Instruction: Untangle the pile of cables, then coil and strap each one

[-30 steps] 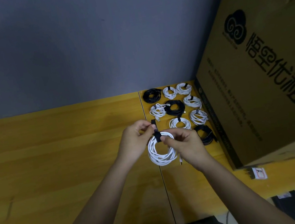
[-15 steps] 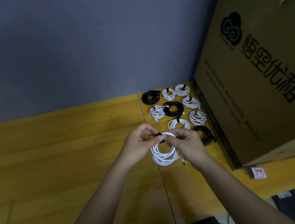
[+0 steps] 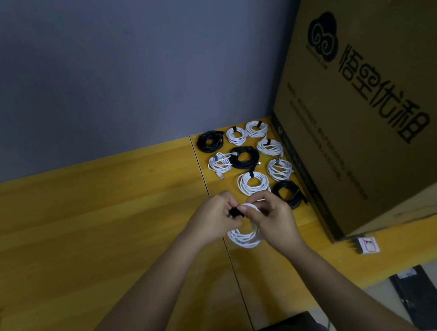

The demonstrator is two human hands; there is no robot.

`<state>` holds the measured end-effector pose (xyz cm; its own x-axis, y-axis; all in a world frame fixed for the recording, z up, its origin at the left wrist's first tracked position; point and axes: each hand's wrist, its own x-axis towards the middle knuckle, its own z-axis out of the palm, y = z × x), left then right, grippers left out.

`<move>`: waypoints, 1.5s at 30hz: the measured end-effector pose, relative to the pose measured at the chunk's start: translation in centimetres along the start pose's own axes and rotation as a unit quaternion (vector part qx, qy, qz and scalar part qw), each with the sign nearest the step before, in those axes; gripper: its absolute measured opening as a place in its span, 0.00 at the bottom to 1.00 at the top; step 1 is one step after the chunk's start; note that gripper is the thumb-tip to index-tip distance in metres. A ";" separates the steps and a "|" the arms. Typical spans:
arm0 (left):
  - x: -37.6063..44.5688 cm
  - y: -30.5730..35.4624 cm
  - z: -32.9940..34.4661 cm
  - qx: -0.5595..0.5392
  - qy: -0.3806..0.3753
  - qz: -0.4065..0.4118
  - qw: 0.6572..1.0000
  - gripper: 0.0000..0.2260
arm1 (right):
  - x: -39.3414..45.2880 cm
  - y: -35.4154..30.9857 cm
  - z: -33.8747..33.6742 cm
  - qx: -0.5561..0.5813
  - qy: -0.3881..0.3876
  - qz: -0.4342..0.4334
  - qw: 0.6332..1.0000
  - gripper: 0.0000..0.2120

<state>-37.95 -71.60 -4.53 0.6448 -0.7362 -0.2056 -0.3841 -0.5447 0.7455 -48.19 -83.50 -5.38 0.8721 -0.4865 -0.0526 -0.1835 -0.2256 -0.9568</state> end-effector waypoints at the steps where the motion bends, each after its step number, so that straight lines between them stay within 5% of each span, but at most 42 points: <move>1: 0.3 -0.1 0.5 -0.026 0.004 -0.013 1.000 0.07 | 0.0 0.3 -0.3 0.023 0.008 0.013 1.000 0.06; 4: 1.1 -1.0 2.5 -0.089 0.043 -0.064 0.993 0.08 | 0.0 1.4 -1.2 0.045 -0.004 0.047 0.998 0.05; 8: 2.3 -2.5 4.7 -0.142 0.107 -0.111 0.978 0.07 | 0.2 3.7 -1.3 0.053 -0.096 0.134 0.985 0.16; 14: 5.2 -6.2 5.9 -0.143 0.165 -0.134 0.967 0.05 | 2.7 8.4 -0.5 0.030 -0.050 0.183 0.981 0.18; 23: 10.3 -10.6 7.2 0.100 0.061 -0.136 0.984 0.22 | 4.9 14.5 -0.7 -0.321 0.022 0.007 0.947 0.12; 26: 8.9 -10.1 7.7 0.060 0.119 -0.173 0.976 0.30 | 4.8 14.5 -0.8 -0.315 0.018 0.015 0.949 0.13; 29: 7.6 -9.7 8.7 0.087 0.064 -0.203 0.973 0.40 | 5.2 14.4 -0.8 -0.308 0.017 0.029 0.951 0.12; 39: 11.4 -9.8 8.6 0.101 -0.001 -0.097 0.990 0.36 | 5.8 14.4 -0.4 -0.293 0.009 0.082 0.952 0.12; 45: 9.1 -8.3 7.1 0.147 -0.039 -0.167 0.974 0.39 | 5.7 13.0 -1.7 -0.298 -0.018 0.089 0.950 0.11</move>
<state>-33.63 -76.59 -17.14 0.7183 -0.5203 -0.4619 -0.3418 -0.8421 0.4171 -46.41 -90.64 -17.59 0.8164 -0.5351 -0.2172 -0.5440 -0.5862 -0.6003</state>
